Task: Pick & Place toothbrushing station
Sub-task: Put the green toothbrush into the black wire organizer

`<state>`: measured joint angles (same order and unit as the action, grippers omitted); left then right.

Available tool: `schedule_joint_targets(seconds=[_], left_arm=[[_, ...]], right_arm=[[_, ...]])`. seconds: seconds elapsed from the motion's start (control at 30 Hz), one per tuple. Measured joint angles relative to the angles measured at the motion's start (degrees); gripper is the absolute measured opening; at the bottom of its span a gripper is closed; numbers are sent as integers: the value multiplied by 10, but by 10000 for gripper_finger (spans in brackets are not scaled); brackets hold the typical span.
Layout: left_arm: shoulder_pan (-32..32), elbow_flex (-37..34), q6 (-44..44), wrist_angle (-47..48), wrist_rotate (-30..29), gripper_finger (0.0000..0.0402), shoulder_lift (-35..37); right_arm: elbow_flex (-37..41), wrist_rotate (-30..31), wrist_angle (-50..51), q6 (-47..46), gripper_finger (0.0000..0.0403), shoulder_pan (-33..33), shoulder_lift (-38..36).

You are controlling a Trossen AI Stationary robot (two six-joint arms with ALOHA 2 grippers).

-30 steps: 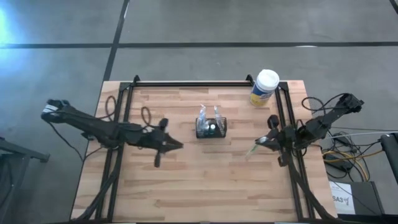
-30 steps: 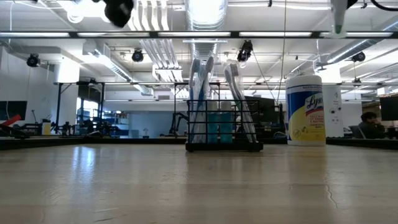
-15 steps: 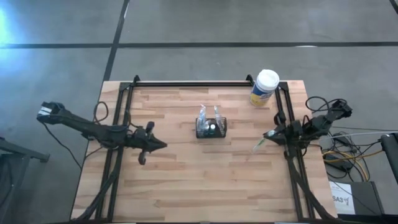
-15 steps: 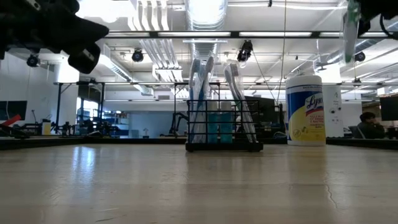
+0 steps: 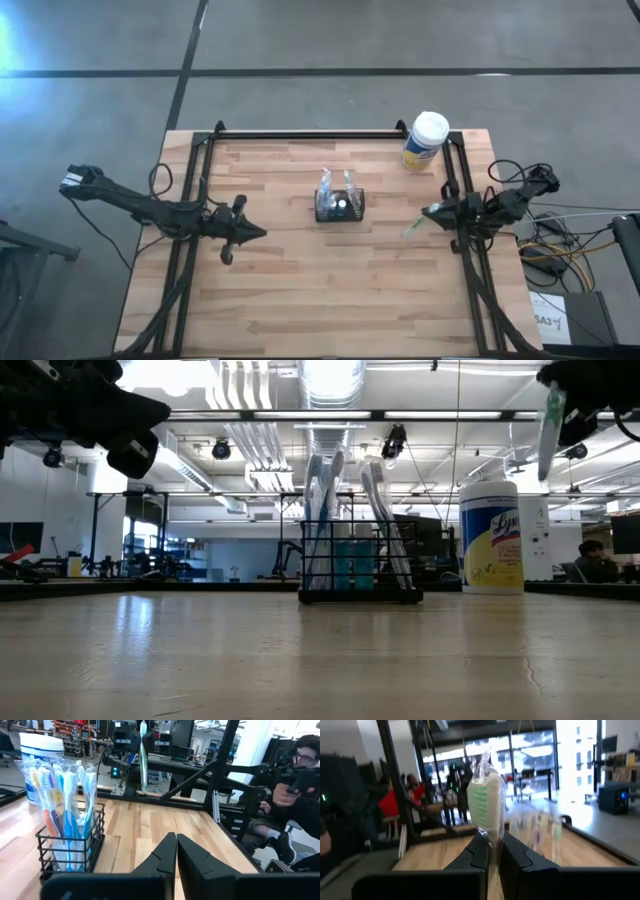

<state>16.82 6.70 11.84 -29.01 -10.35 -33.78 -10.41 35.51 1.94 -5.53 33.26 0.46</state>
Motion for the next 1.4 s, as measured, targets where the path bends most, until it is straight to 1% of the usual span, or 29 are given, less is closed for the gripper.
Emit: schedule_joint_targets(seconds=[0.07,0.13,0.2,0.3,0.37,0.5,0.63,0.73,0.83,0.93,1.1,1.4], left_arm=[[0,0,-4,0,0,16,0],[-1,0,-12,0,-6,14,-1],[-1,0,-16,0,-18,12,-1],[-1,0,-17,0,-37,10,-1],[-1,0,-22,0,-43,10,-1],[-1,-1,-23,0,-43,13,-1],[-1,-4,-23,0,-43,13,-1],[-1,-4,-21,0,-43,14,-1],[-1,-4,-18,1,-43,14,-1],[-1,-4,-21,1,-42,11,-1],[-1,-4,-22,2,-42,10,-1],[-1,-4,-32,3,-41,12,-1]], right_arm=[[-1,2,-40,13,12,0,11],[-5,3,-90,34,12,0,42],[-16,3,-127,59,12,-1,88],[-54,13,-148,79,12,-15,180],[-87,20,-149,80,12,-36,244],[-150,15,-166,77,12,-95,362],[-186,-40,-219,93,12,-161,447],[-193,-79,-241,92,12,-208,491],[-180,-88,-255,76,12,-248,524],[-162,-91,-295,63,12,-277,553],[-139,-101,-370,61,12,-298,596],[-131,-100,-393,44,12,-319,670]])
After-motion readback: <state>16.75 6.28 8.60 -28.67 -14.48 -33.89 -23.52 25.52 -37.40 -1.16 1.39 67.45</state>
